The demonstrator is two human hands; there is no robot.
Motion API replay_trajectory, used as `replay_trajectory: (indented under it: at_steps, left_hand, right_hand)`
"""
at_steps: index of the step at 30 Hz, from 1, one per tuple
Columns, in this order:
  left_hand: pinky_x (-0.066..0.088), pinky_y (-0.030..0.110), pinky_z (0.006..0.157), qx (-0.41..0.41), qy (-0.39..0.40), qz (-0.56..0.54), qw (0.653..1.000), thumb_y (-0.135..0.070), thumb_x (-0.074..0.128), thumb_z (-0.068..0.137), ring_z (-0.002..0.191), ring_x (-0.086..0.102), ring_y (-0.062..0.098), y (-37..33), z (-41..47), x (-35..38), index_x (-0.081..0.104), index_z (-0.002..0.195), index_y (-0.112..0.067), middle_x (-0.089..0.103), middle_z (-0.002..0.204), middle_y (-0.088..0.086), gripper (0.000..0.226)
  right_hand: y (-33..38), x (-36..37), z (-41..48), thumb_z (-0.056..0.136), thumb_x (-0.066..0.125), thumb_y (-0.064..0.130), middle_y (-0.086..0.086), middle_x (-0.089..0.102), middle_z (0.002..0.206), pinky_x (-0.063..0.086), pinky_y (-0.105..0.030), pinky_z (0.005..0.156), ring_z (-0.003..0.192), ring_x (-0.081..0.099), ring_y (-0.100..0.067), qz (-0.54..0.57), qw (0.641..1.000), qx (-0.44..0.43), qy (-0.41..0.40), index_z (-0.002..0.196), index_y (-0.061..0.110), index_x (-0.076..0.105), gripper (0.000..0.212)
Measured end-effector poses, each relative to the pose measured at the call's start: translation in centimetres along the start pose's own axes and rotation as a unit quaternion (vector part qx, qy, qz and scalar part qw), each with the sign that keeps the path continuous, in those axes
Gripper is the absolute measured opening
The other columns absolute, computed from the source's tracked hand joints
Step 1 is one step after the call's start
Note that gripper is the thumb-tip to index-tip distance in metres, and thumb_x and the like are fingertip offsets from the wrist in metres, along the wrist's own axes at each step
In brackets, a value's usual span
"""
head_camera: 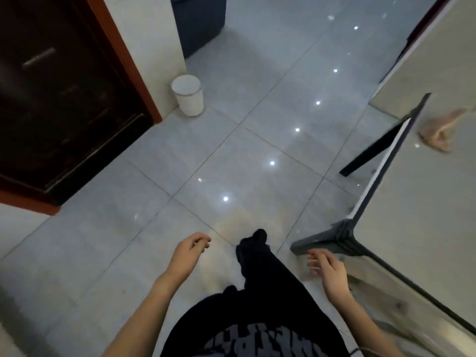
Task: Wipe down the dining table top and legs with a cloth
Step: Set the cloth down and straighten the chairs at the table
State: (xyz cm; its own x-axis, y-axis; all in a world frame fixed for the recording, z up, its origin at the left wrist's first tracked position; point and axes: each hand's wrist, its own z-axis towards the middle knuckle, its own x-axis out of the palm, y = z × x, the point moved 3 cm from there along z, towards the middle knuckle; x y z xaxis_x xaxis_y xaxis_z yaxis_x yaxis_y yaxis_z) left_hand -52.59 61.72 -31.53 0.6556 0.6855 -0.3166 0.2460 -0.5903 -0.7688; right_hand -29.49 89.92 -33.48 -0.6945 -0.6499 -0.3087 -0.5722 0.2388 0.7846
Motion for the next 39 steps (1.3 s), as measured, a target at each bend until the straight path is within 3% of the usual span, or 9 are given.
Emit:
replay_trajectory:
  at_steps: [6,11,20,23,26,32,37,39]
  left_hand:
    - [0.047,0.023,0.075,-0.008,0.009,0.016,1.000,-0.009,0.051,0.093,0.083,0.063,0.012,-6.9,10.2,0.3,0.069,0.088,-0.015,0.069,0.089,0.002,0.020]
    - [0.046,0.022,0.072,-0.016,0.006,0.030,0.999,-0.012,0.049,0.095,0.083,0.063,0.014,-12.2,16.9,-0.6,0.069,0.090,-0.016,0.069,0.089,0.002,0.020]
    - [0.044,0.020,0.069,-0.007,0.040,0.064,0.997,-0.011,0.048,0.095,0.077,0.062,0.014,-20.9,30.4,-1.3,0.068,0.086,-0.014,0.069,0.086,0.005,0.023]
    - [0.045,0.021,0.069,0.007,0.070,0.071,0.995,-0.013,0.049,0.094,0.076,0.061,0.017,-25.0,36.6,-1.0,0.068,0.086,-0.015,0.069,0.085,0.007,0.021]
    - [0.046,0.025,0.072,0.033,0.107,0.086,0.990,-0.031,0.049,0.082,0.078,0.062,0.018,-30.3,42.4,-0.4,0.068,0.085,-0.022,0.069,0.084,0.005,0.021]
    - [0.047,0.019,0.076,0.074,0.195,0.129,0.969,-0.015,0.050,0.094,0.084,0.063,0.012,-40.7,51.2,4.2,0.069,0.093,-0.020,0.068,0.090,0.003,0.019]
    - [0.050,0.033,0.084,0.092,0.256,0.182,0.945,-0.042,0.051,0.075,0.087,0.064,0.017,-46.1,56.5,9.7,0.069,0.086,-0.032,0.070,0.087,-0.002,0.023]
    - [0.049,0.032,0.083,0.097,0.274,0.197,0.936,-0.037,0.051,0.079,0.085,0.064,0.015,-47.9,57.8,12.3,0.068,0.086,-0.030,0.069,0.087,0.000,0.020]
  right_hand:
    - [7.0,1.2,9.7,0.099,0.048,0.005,-0.014,0.064,0.078,0.053,-0.018,0.057,0.066,0.060,-0.024,0.037,0.999,0.011,-0.003,0.085,0.002,0.065,0.023]
    - [13.6,3.1,17.3,0.099,0.050,0.010,-0.014,0.069,0.086,0.052,-0.037,0.072,0.074,0.064,-0.025,0.024,1.000,-0.013,0.014,0.088,0.008,0.069,0.021]
    - [21.4,4.9,29.0,0.099,0.049,0.013,-0.011,0.069,0.087,0.050,-0.033,0.069,0.075,0.064,-0.023,0.066,0.997,0.003,-0.030,0.089,0.011,0.069,0.022]
    - [23.3,4.9,32.5,0.100,0.049,0.013,-0.013,0.069,0.088,0.051,-0.032,0.069,0.076,0.064,-0.023,0.083,0.994,0.013,-0.071,0.090,0.010,0.068,0.022]
    - [25.5,4.0,35.5,0.100,0.049,0.013,-0.014,0.069,0.088,0.053,-0.034,0.068,0.075,0.065,-0.025,0.107,0.985,0.027,-0.131,0.090,0.008,0.068,0.023]
    - [27.6,0.6,38.1,0.099,0.050,0.011,-0.014,0.071,0.089,0.055,-0.039,0.073,0.078,0.065,-0.026,0.160,0.953,0.066,-0.247,0.094,0.006,0.070,0.021]
    - [27.0,-2.2,38.7,0.098,0.050,0.010,-0.014,0.070,0.088,0.056,-0.043,0.077,0.079,0.066,-0.028,0.200,0.921,0.104,-0.319,0.090,0.009,0.068,0.020]
    - [26.6,-3.3,39.7,0.099,0.051,0.010,-0.015,0.070,0.088,0.056,-0.043,0.076,0.079,0.066,-0.029,0.216,0.910,0.112,-0.335,0.090,0.009,0.068,0.020]
